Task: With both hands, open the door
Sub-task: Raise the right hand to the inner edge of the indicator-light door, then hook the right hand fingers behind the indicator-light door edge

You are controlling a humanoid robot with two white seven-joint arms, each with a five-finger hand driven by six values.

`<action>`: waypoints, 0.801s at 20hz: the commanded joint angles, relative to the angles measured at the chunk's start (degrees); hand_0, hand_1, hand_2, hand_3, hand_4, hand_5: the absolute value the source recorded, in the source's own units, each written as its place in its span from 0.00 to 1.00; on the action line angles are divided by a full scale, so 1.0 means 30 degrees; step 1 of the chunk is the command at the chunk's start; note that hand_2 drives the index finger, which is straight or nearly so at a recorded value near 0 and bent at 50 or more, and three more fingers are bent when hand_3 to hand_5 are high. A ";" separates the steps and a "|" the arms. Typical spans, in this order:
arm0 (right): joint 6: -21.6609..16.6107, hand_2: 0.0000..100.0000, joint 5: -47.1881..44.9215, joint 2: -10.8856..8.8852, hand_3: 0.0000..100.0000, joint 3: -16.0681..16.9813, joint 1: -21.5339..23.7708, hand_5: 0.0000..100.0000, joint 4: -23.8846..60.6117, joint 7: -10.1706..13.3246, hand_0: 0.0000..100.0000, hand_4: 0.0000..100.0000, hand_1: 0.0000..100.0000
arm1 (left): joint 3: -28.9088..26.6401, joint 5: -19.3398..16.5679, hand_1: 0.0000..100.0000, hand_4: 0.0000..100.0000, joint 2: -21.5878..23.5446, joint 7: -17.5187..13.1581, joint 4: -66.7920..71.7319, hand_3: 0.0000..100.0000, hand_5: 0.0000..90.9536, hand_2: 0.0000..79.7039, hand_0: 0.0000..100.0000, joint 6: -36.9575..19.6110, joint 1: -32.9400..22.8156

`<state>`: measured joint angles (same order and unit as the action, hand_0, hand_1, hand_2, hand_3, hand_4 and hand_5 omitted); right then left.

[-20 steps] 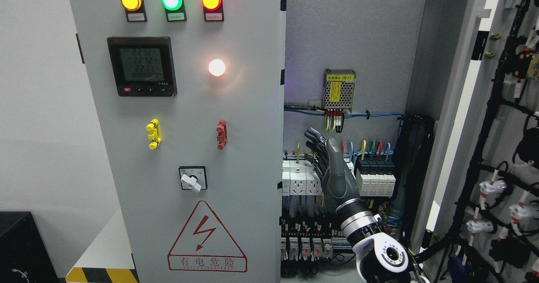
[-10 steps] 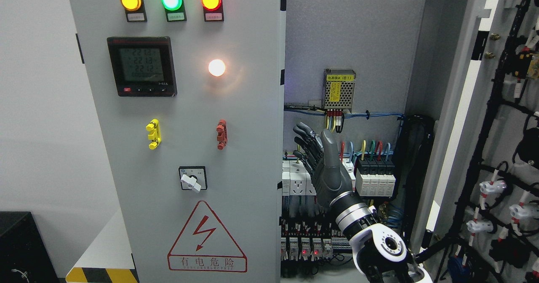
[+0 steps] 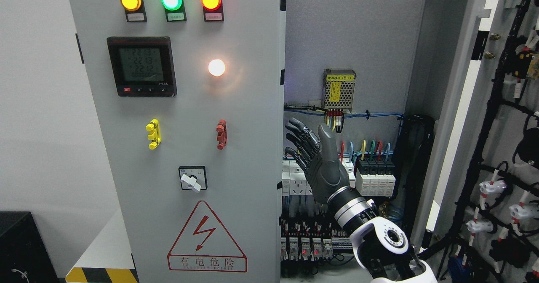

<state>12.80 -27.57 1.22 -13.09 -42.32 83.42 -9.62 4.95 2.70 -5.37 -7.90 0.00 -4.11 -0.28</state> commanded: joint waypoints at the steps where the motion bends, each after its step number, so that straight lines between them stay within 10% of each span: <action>1: 0.0040 0.00 -0.0361 -0.0171 0.00 -0.0120 -0.0162 0.00 -0.0119 -0.0103 0.00 0.00 0.00 | 0.0018 0.0007 0.00 0.00 -0.0114 -0.0005 0.0264 0.00 0.00 0.00 0.00 -0.0035 -0.0345; 16: 0.1271 0.00 -0.0361 -0.0318 0.00 0.0463 -0.1041 0.00 -0.1380 -0.2915 0.00 0.00 0.00 | -0.0011 0.0007 0.00 0.00 -0.0114 -0.0005 0.0264 0.00 0.00 0.00 0.00 -0.0035 -0.0345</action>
<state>16.53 -28.58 0.29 -12.85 -44.86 81.26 -17.27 4.94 2.72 -5.63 -7.90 0.00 -4.19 -0.02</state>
